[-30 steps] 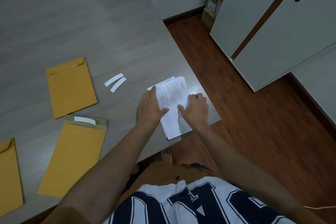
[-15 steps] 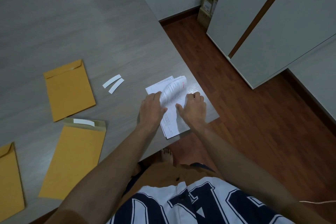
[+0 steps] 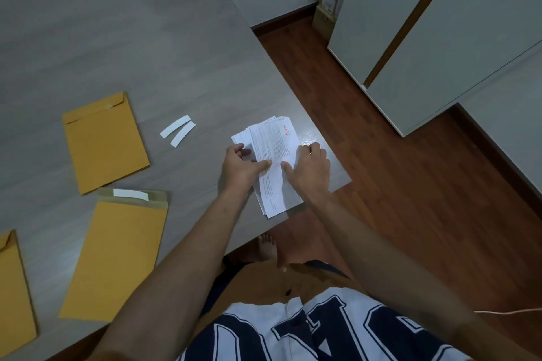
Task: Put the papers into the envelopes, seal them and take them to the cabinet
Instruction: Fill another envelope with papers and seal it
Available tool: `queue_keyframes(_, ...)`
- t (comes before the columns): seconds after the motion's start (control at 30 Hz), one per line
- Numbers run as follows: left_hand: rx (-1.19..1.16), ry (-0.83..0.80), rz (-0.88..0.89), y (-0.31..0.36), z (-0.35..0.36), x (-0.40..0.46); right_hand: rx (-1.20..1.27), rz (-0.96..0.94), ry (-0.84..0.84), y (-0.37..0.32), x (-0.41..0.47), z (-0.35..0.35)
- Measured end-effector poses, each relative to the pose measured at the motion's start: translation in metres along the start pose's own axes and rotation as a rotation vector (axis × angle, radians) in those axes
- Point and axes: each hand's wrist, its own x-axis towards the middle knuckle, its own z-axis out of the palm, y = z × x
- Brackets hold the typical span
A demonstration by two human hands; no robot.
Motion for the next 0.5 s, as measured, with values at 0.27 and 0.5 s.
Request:
queue_keyframes(0.27,0.806,0.023,0.534,0.003,-0.002,0.003,-0.027,0.002,0.009,0.000,0.001,0.003)
queue_keyframes(0.5,0.921,-0.092,0.566,-0.002,-0.015,-0.004,-0.011,-0.001,0.008,-0.001,0.000,0.001)
